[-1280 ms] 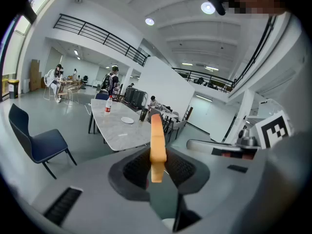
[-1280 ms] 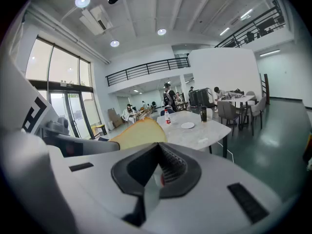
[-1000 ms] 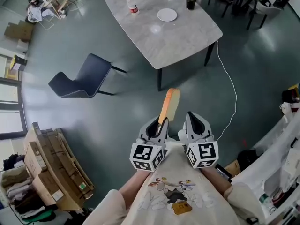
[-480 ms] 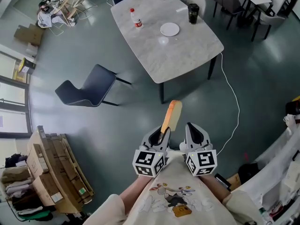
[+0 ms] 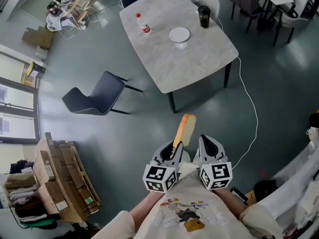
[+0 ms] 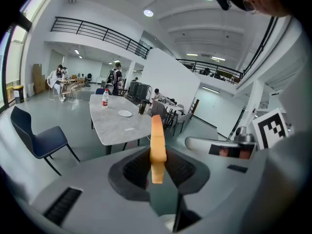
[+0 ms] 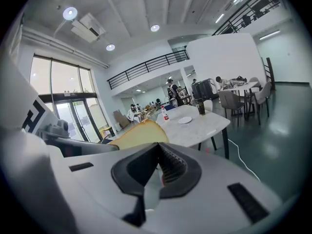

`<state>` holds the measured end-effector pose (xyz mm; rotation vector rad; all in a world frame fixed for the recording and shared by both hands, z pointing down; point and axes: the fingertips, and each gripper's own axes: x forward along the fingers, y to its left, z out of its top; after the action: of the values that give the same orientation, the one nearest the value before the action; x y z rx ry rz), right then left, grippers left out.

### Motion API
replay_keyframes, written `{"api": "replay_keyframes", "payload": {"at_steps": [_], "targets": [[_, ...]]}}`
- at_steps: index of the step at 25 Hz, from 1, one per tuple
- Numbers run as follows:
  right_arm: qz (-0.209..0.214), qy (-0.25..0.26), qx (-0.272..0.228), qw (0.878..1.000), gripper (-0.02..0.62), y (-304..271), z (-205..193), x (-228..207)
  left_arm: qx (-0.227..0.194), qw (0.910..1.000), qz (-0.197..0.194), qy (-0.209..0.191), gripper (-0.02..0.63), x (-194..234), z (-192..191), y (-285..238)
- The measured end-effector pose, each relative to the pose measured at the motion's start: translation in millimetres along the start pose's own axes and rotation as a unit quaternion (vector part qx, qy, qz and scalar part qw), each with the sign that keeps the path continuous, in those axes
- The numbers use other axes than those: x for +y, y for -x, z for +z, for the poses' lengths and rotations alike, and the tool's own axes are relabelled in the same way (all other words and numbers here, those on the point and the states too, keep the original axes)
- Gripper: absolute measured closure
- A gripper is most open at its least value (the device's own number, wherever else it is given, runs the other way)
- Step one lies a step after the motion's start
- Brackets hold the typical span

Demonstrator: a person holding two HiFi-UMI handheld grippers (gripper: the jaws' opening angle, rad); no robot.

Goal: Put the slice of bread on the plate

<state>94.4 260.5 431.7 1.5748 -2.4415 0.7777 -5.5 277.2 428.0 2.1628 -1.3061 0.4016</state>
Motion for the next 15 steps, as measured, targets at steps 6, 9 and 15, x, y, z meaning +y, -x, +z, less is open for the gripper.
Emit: {"api": "replay_keyframes", "payload": {"at_steps": [6, 9, 15], "targets": [[0.001, -0.010, 0.013, 1.000, 0.591, -9.3, -4.2, -4.0, 0.015, 0.9998, 0.004, -0.007, 0.511, 1.7, 2.0, -10.8], [0.005, -0.011, 0.016, 1.000, 0.591, -24.8, -0.8, -5.3, 0.021, 0.9998, 0.000, -0.006, 0.512, 8.7, 5.7, -23.7], [-0.013, 0.008, 0.025, 1.000, 0.591, -75.3, 15.2, -14.5, 0.006, 0.9997, -0.002, 0.022, 0.512, 50.6, 35.0, -57.8]]}}
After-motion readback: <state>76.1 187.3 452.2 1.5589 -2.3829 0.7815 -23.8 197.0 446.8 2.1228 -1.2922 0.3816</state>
